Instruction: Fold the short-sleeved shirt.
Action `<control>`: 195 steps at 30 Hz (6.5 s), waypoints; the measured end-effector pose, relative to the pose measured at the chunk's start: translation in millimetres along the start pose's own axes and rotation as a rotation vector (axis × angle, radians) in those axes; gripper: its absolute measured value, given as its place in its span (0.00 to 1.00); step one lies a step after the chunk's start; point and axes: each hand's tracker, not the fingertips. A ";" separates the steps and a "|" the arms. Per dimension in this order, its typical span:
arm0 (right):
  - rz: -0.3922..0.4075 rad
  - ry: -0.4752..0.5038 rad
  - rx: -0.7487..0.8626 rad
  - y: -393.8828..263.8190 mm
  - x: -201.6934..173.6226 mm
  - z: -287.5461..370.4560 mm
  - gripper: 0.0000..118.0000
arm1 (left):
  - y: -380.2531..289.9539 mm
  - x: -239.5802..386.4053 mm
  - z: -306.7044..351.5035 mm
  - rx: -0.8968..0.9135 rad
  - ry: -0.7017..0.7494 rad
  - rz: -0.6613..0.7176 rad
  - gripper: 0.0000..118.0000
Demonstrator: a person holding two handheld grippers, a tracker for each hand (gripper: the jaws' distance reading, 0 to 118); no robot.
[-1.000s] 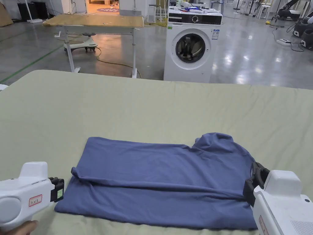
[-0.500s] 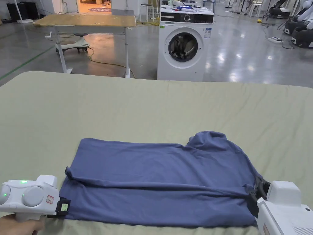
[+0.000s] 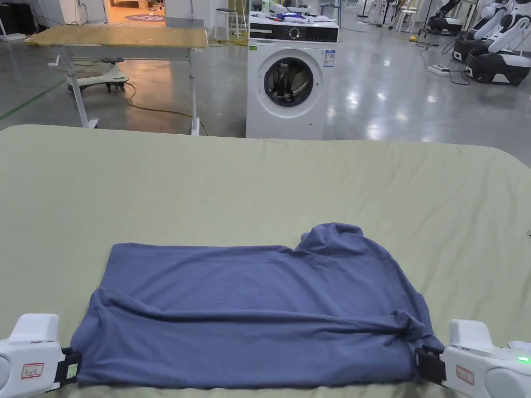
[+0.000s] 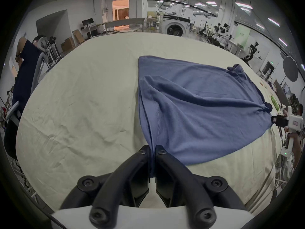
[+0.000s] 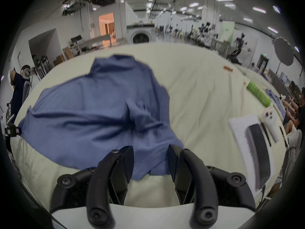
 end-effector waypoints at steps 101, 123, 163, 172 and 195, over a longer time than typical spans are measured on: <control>0.093 -0.074 0.501 12.7 -133.3 75.0 0.00 | 113.6 -14.5 -109.0 -0.158 0.100 -0.036 0.27; 0.088 -0.001 -0.128 144.8 -37.8 -107.2 0.63 | 74.9 -19.6 -26.1 0.191 0.017 -0.059 0.00; 0.101 0.067 0.080 -34.3 -14.6 140.0 0.01 | -72.6 -73.3 82.1 0.267 -0.122 -0.001 0.00; 0.100 0.037 -0.078 -101.1 -6.6 103.5 0.01 | -137.6 -71.4 43.9 0.052 -0.060 -0.028 0.00; 0.131 -0.112 0.299 -47.3 -61.7 162.8 0.63 | -78.1 -0.9 91.9 0.366 0.026 -0.017 0.49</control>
